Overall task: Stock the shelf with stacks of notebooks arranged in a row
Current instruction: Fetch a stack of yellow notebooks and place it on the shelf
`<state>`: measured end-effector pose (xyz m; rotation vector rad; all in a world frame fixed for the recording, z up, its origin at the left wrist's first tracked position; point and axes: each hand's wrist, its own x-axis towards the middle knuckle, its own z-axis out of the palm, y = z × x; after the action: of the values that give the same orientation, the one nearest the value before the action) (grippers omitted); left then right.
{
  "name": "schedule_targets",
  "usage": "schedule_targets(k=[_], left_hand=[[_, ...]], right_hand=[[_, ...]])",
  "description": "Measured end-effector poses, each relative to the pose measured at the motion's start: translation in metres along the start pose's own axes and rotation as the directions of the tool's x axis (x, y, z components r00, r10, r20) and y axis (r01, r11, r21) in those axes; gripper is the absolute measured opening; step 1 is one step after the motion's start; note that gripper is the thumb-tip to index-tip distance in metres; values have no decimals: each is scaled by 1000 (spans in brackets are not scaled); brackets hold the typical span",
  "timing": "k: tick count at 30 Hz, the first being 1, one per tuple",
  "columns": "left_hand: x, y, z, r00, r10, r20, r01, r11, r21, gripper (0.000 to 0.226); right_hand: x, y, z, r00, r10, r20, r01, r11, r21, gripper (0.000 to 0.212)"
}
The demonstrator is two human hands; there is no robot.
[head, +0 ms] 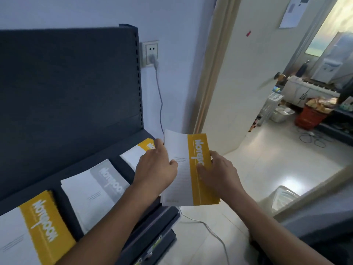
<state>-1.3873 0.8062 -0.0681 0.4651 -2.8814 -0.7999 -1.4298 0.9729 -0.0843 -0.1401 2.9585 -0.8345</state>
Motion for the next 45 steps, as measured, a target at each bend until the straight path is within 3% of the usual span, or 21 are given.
schedule_targets(k=[7,13,19,24,33,45], left_hand=[[22,-26,7,950,-280,-138,270,959,-84,35],[30,-38,19,839,-488,-242,478,873,-103,29],[42,-43,42,744,-608,-278,611,787,-86,25],[51,-39,59,712,-635,-299,645,760,-77,31],[55,-48,75,707,-627,-326,668,744,19,39],[51,-49,68,691,-635,-345,669,742,-26,40]], right_hand=[[66,-26,33,964,-219,151,221,975,7,43],[110,-40,61,866,-376,330,391,920,23,43],[141,-43,80,764,-465,448,518,856,5,44],[155,-38,88,726,-469,502,562,826,-40,34],[164,-37,97,682,-488,544,627,774,-91,36],[168,-42,93,663,-590,460,692,718,-77,41]])
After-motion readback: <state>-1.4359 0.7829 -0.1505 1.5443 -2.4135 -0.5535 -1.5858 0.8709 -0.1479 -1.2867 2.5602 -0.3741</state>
